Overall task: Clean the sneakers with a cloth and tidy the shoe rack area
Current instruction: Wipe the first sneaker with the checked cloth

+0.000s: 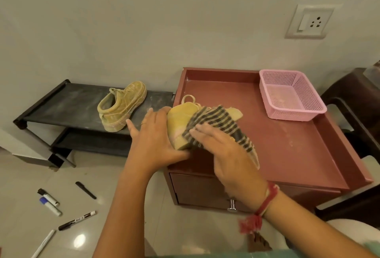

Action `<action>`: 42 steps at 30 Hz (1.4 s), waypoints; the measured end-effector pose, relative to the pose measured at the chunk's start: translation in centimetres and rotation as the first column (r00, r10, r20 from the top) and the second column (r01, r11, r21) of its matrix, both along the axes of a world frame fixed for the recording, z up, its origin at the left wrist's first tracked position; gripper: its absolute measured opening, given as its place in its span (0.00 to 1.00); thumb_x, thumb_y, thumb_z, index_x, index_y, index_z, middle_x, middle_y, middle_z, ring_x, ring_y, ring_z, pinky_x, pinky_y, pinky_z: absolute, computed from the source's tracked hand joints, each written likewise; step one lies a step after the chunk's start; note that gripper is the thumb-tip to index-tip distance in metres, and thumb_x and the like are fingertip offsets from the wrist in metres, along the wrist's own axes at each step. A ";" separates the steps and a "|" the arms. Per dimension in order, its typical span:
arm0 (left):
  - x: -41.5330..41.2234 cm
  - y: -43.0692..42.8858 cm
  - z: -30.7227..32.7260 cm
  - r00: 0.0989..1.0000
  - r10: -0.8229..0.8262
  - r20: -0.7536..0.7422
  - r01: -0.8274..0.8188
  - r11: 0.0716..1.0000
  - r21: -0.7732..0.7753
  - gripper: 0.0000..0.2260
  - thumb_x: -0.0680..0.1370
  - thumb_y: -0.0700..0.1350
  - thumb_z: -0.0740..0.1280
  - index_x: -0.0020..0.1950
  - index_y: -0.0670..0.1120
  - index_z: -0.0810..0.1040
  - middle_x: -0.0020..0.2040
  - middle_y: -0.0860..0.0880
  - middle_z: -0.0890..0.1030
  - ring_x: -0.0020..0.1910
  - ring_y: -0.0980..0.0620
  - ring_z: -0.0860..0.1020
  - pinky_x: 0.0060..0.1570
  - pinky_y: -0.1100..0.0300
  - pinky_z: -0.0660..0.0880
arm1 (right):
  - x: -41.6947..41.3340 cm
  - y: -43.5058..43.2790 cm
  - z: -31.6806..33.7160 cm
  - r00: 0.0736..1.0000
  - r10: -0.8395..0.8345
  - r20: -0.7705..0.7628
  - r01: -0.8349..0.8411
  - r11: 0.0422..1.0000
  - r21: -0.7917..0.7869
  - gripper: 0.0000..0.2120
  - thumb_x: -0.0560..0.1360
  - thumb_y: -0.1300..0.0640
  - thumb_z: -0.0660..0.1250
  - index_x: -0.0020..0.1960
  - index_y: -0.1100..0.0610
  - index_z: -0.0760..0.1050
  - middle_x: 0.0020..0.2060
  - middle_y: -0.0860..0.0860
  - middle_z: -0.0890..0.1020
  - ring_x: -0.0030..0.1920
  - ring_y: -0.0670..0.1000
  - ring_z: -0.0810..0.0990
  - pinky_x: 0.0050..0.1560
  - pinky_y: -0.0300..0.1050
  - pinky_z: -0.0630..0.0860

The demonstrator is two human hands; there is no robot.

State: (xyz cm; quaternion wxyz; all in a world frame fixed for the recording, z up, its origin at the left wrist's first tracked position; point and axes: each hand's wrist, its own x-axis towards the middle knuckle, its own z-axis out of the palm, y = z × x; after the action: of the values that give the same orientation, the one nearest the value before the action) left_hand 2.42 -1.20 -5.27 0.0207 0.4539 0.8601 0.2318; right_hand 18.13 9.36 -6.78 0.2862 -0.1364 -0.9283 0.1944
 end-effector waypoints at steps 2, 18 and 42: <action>-0.1 0.1 -0.1 1.000 0.000 -0.013 0.000 1.000 -0.025 0.48 0.59 0.68 0.69 0.73 0.52 0.56 0.72 0.53 0.64 0.77 0.48 0.51 0.69 0.31 0.38 | 0.1 0.5 -0.1 0.999 0.012 0.044 -0.016 0.997 0.078 0.28 0.68 0.69 0.52 0.65 0.57 0.72 0.64 0.54 0.75 0.66 0.53 0.71 0.68 0.49 0.66; -0.2 0.6 -0.5 0.985 -0.017 -0.171 0.021 0.999 0.024 0.50 0.58 0.79 0.57 0.71 0.50 0.60 0.77 0.49 0.57 0.77 0.47 0.41 0.68 0.30 0.37 | 0.4 2.5 -0.4 0.997 -0.066 0.025 0.065 0.996 0.060 0.28 0.67 0.67 0.49 0.64 0.61 0.73 0.61 0.54 0.76 0.65 0.52 0.71 0.69 0.43 0.62; -1.2 0.1 -0.1 0.997 0.016 -0.079 -0.016 1.000 -0.010 0.50 0.56 0.75 0.62 0.72 0.51 0.62 0.71 0.54 0.68 0.77 0.48 0.50 0.69 0.32 0.36 | 0.1 4.7 -0.7 0.986 -0.077 0.146 0.081 0.996 -0.021 0.33 0.65 0.71 0.53 0.67 0.55 0.70 0.67 0.53 0.72 0.69 0.54 0.67 0.73 0.50 0.52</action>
State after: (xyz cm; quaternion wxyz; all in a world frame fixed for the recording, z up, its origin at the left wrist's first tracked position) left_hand 1.25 -1.07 -5.41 -0.0125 0.4556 0.8651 0.2093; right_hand 18.25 14.01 -7.51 0.2238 -0.1909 -0.9377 0.1850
